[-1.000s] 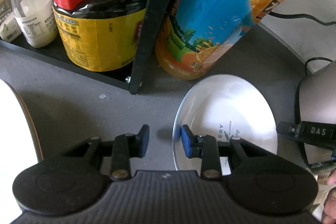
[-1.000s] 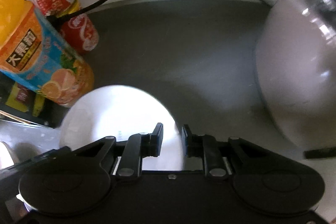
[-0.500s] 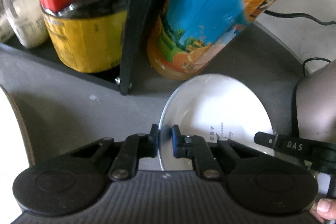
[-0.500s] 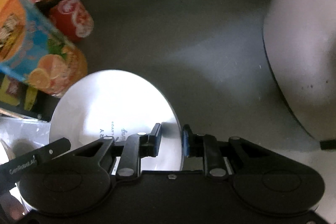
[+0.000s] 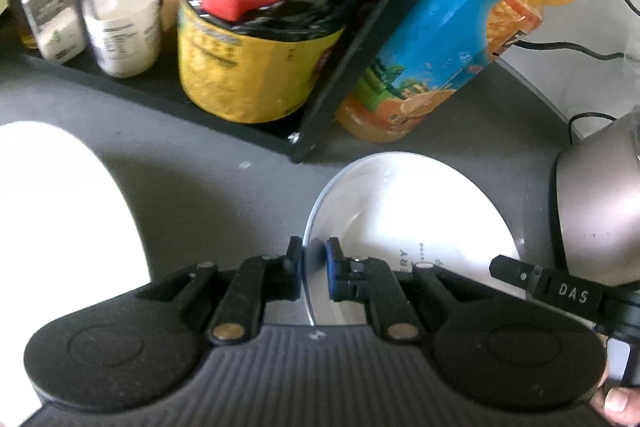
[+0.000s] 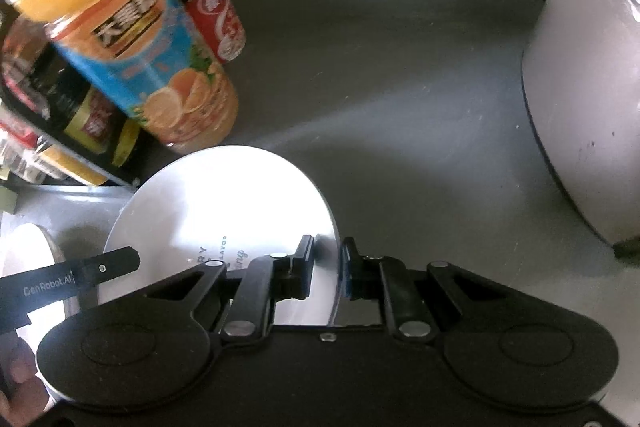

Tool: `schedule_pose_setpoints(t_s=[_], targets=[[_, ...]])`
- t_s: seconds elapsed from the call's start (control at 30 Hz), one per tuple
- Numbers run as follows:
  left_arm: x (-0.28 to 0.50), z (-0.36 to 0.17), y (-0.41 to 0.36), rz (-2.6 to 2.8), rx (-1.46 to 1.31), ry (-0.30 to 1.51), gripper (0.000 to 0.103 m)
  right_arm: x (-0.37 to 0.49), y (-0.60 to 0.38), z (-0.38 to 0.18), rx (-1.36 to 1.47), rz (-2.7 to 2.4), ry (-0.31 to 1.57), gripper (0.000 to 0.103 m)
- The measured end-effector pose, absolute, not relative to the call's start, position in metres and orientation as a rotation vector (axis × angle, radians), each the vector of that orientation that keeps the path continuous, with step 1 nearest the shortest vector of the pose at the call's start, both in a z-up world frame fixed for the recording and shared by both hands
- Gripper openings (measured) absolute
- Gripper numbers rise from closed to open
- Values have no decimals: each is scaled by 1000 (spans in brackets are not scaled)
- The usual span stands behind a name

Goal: Organize plates and bowls
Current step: 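Carry the 'Bakery' plate with both tools over the plate stack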

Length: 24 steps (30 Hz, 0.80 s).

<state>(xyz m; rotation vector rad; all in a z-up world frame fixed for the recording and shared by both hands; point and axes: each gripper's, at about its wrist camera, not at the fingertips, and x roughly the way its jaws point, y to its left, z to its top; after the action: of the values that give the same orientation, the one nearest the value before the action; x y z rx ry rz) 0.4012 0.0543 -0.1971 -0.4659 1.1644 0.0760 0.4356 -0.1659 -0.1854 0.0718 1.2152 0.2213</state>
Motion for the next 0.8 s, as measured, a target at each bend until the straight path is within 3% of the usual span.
schedule_pose_setpoints(t_s=[0.8], targets=[[334, -153, 153, 133, -525, 1106, 10, 377, -90, -136, 108, 359, 1138, 10]])
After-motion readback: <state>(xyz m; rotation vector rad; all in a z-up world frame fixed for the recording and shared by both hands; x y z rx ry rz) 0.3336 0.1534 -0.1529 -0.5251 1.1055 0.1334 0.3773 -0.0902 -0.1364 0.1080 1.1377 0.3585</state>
